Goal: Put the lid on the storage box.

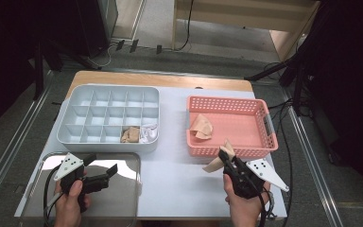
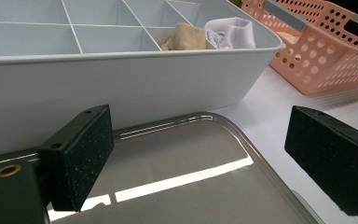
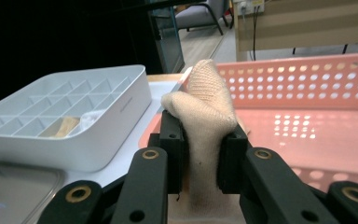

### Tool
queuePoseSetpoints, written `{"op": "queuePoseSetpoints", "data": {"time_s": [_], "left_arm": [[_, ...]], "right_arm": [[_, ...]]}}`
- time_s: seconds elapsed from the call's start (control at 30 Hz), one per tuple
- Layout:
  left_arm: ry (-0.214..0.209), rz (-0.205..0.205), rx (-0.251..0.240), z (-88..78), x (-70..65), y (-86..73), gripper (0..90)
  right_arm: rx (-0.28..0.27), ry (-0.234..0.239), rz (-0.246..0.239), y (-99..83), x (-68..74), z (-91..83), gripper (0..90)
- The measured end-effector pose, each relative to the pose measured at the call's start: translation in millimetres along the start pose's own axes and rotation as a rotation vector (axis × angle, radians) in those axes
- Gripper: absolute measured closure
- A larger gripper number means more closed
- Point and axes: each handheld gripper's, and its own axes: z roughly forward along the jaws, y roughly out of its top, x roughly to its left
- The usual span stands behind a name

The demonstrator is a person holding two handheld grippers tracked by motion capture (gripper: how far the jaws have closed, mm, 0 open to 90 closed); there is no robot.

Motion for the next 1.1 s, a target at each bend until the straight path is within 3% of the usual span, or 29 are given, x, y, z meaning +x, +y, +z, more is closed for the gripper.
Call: {"op": "queuePoseSetpoints", "data": {"time_s": [0.53, 1.1], "left_arm": [[0.002, 0.001, -0.004, -0.4, -0.8, 0.2, 8.5], [0.0, 0.005, -0.003, -0.5, -0.9, 0.2, 8.5]], "right_arm": [[0.11, 0.049, -0.022, -44.2, 14.0, 18.2, 76.5], [0.235, 0.041, -0.041, -72.3, 7.5, 23.1, 75.0]]}}
